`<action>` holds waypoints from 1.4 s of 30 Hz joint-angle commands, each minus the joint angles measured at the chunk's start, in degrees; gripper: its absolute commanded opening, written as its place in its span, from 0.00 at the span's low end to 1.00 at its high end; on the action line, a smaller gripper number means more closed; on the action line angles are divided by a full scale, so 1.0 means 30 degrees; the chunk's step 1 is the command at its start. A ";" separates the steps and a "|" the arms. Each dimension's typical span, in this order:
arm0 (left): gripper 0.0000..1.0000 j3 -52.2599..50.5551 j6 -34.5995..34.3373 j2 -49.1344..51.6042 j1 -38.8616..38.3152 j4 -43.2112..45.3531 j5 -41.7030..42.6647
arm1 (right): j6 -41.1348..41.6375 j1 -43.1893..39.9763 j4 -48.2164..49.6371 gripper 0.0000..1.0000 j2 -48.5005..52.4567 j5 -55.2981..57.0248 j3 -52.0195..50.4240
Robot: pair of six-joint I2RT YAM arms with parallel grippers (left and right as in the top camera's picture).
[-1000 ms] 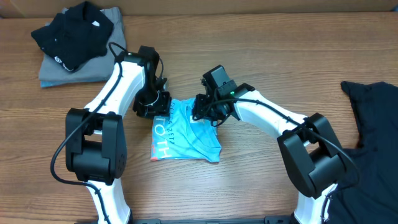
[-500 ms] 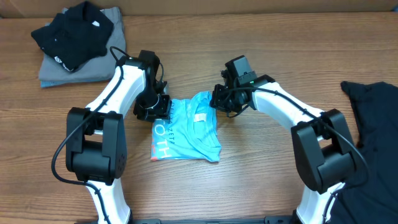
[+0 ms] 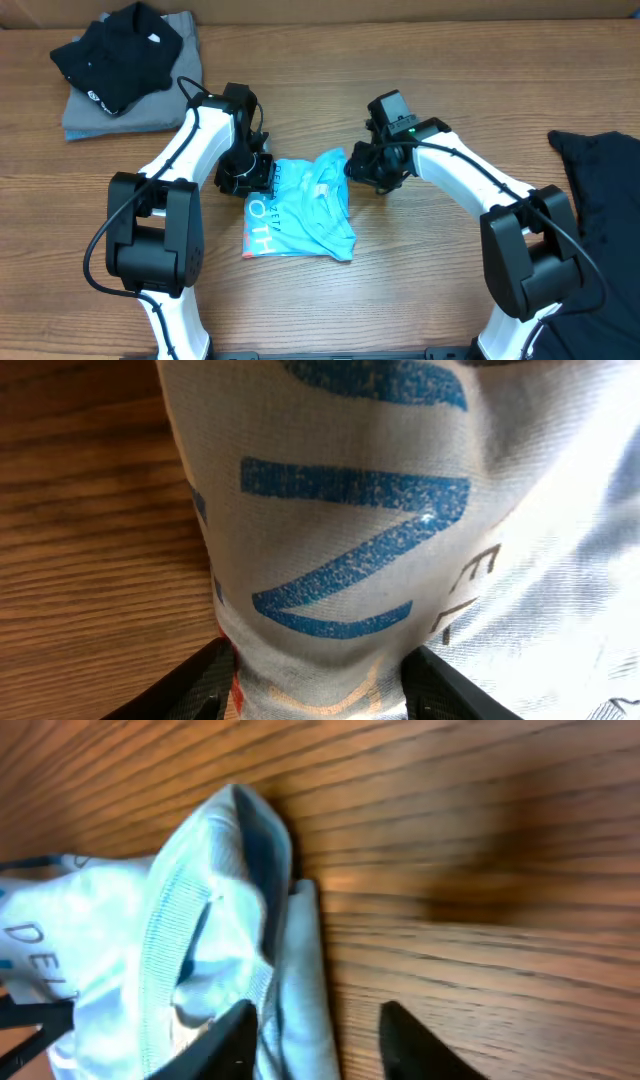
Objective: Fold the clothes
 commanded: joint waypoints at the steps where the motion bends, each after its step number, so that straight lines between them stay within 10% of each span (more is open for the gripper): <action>1: 0.61 -0.0240 0.0299 0.0138 -0.0131 0.0015 -0.0233 | -0.1166 -0.0277 -0.0007 0.41 -0.0714 -0.0765 0.0350; 19: 0.65 -0.0233 0.0299 0.0138 -0.0131 0.0073 0.0066 | -0.3956 0.2200 -0.0561 0.36 -0.1435 -0.3577 -0.2018; 26: 0.65 -0.0240 0.0299 0.0138 -0.0131 0.0138 0.0066 | -0.3963 0.1581 -0.0466 0.04 -0.1457 -0.3585 -0.1953; 34: 0.71 -0.0240 0.0299 0.0138 -0.0131 0.0226 0.0066 | -0.3971 -0.0051 -0.2980 0.04 -0.1610 -0.3526 -0.1129; 37: 0.72 -0.0240 0.0299 0.0138 -0.0131 0.0291 0.0066 | -0.3978 -0.0146 -0.3810 0.30 -0.1610 -0.3592 -0.1129; 42: 0.69 -0.0197 0.0386 0.0131 -0.0095 0.0153 0.0066 | -0.4036 -0.0153 -0.4022 0.33 -0.2127 -0.3585 -0.1078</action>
